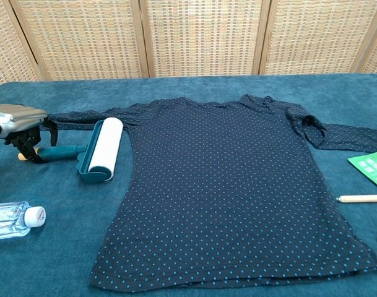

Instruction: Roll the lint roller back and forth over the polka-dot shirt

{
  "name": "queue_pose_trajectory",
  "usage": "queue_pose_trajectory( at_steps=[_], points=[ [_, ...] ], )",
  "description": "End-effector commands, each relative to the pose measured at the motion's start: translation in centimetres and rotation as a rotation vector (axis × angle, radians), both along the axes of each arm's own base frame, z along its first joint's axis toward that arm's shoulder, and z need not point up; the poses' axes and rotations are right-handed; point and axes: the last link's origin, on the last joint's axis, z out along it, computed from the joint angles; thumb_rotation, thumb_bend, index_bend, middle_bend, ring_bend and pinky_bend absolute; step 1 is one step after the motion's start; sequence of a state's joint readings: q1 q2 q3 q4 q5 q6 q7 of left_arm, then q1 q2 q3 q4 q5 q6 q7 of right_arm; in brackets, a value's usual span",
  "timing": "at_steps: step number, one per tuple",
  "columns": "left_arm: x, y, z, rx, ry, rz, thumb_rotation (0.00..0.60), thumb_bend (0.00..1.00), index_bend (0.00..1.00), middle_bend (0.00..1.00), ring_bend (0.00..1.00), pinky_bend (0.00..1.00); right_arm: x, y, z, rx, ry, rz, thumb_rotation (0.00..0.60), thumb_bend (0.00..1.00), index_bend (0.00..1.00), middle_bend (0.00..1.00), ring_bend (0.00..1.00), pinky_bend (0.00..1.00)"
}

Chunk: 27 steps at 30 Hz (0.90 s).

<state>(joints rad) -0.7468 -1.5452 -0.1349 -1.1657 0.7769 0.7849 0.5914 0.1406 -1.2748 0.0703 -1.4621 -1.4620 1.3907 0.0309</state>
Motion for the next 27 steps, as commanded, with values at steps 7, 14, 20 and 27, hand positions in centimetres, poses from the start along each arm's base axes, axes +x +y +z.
queue_pose_trajectory(
  at_steps=[7,14,20,27],
  points=[
    [-0.5,0.2,-0.6,-0.002,0.031,0.003,0.6,0.31,0.46,0.88,0.72,0.69,0.0,0.0,0.0,-0.001,-0.001,0.002,0.6,0.01,0.0,0.0,0.0,0.0],
    [-0.8,0.1,-1.1,-0.002,0.054,0.003,0.6,0.59,0.67,0.88,0.72,0.69,0.1,0.1,0.1,-0.006,-0.007,0.007,0.6,0.01,0.0,0.0,0.0,0.0],
    [0.4,0.4,-0.3,0.027,0.032,-0.038,0.6,0.65,0.85,0.88,0.72,0.69,0.1,0.1,0.1,-0.005,-0.008,0.007,0.6,0.01,0.0,0.0,0.0,0.0],
    [3.0,0.9,1.5,0.026,0.027,-0.1,0.6,0.66,0.87,0.88,0.72,0.69,0.1,0.1,0.2,-0.006,-0.014,0.005,0.6,0.01,0.0,0.0,0.0,0.0]
  ],
)
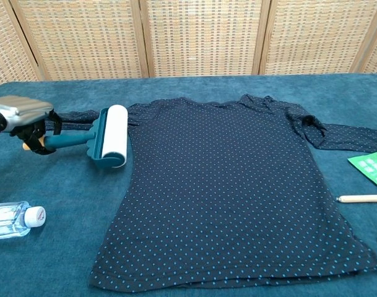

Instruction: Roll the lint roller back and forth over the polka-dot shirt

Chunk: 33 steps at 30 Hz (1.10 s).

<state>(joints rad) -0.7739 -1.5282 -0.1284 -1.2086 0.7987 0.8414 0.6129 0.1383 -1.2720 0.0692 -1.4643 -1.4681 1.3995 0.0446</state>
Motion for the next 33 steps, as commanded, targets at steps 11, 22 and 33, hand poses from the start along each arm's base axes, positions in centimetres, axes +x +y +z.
queue_pose_trajectory(
  at_steps=[11,22,33],
  points=[
    [6.0,1.6,1.3,-0.094,0.094,-0.108,0.6,0.66,0.89,0.88,0.72,0.69,-0.9,-0.5,0.4,-0.014,-0.005,-0.039,0.6,0.01,0.0,0.0,0.0,0.0],
    [7.7,2.3,-1.2,-0.127,0.078,-0.141,0.6,0.63,0.9,0.88,0.72,0.69,-1.7,-1.0,0.5,-0.02,0.008,-0.073,0.6,0.01,0.0,0.0,0.0,0.0],
    [8.4,2.2,-1.7,-0.131,0.071,-0.131,0.6,0.63,0.91,0.88,0.72,0.7,-1.6,-1.0,0.4,-0.018,0.012,-0.07,0.6,0.01,0.0,0.0,0.0,0.0]
  ],
)
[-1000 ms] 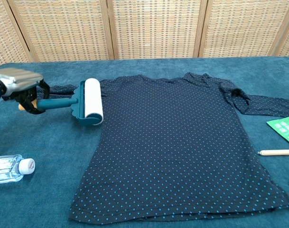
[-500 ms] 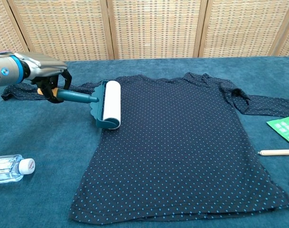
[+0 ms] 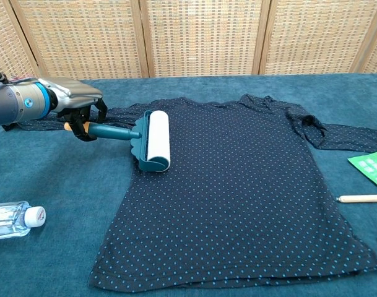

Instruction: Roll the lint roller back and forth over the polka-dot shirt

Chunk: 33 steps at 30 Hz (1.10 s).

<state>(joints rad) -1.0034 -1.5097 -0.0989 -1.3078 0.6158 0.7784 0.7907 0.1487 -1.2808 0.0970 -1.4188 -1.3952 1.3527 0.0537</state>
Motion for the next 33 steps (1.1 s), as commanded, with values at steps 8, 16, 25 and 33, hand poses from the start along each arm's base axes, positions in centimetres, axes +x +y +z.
queue_pose_trajectory(
  at_steps=[8,16,25,33],
  points=[
    [1.9,0.4,0.1,0.002,0.013,-0.026,0.6,0.62,0.91,0.88,0.72,0.7,-0.1,0.0,0.0,0.002,-0.008,-0.005,0.6,0.01,0.0,0.0,0.0,0.0],
    [5.2,0.8,-2.4,-0.015,0.03,-0.044,0.6,0.62,0.92,0.88,0.72,0.7,-0.6,-0.3,0.3,-0.002,-0.023,-0.025,0.6,0.01,0.0,0.0,0.0,0.0],
    [10.5,0.7,-5.9,-0.029,0.026,-0.045,0.6,0.62,0.92,0.88,0.72,0.7,-1.3,-0.6,0.6,-0.002,-0.041,-0.048,0.6,0.01,0.0,0.0,0.0,0.0],
    [14.5,-0.2,-8.7,-0.052,0.05,-0.065,0.6,0.63,0.92,0.88,0.72,0.7,-1.3,-0.6,0.8,-0.007,-0.054,-0.044,0.6,0.01,0.0,0.0,0.0,0.0]
  ],
)
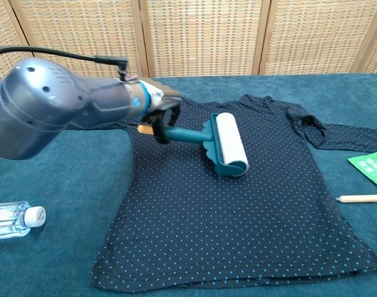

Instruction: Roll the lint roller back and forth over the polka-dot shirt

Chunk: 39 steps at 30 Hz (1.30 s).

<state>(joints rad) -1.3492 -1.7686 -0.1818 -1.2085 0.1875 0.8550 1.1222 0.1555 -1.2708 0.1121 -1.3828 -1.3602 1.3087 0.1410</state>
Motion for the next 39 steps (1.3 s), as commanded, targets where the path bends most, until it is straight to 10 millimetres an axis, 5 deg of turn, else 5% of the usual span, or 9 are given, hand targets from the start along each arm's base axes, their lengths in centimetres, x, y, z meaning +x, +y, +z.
queue_pose_trajectory(
  at_steps=[1,12,22,28,39],
  points=[
    [1.2,-0.3,-1.0,0.002,0.013,0.005,0.6,0.63,0.92,0.88,0.72,0.7,0.0,0.0,0.1,-0.001,0.0,0.001,0.6,0.01,0.0,0.0,0.0,0.0],
    [-1.0,-0.1,0.9,0.034,0.053,0.021,0.6,0.63,0.92,0.88,0.73,0.7,0.3,0.2,-0.1,0.005,0.007,0.013,0.6,0.01,0.0,0.0,0.0,0.0],
    [-8.0,0.0,5.0,0.069,0.079,0.09,0.6,0.63,0.92,0.88,0.73,0.7,1.1,0.6,-0.5,0.018,0.02,0.041,0.6,0.01,0.0,0.0,0.0,0.0],
    [-10.6,0.1,6.5,0.082,0.076,0.115,0.6,0.63,0.92,0.88,0.73,0.7,1.4,0.7,-0.6,0.022,0.027,0.051,0.6,0.01,0.0,0.0,0.0,0.0],
    [-10.1,0.4,6.1,0.075,0.057,0.108,0.6,0.63,0.92,0.88,0.73,0.7,1.3,0.7,-0.6,0.021,0.022,0.048,0.6,0.01,0.0,0.0,0.0,0.0]
  ],
)
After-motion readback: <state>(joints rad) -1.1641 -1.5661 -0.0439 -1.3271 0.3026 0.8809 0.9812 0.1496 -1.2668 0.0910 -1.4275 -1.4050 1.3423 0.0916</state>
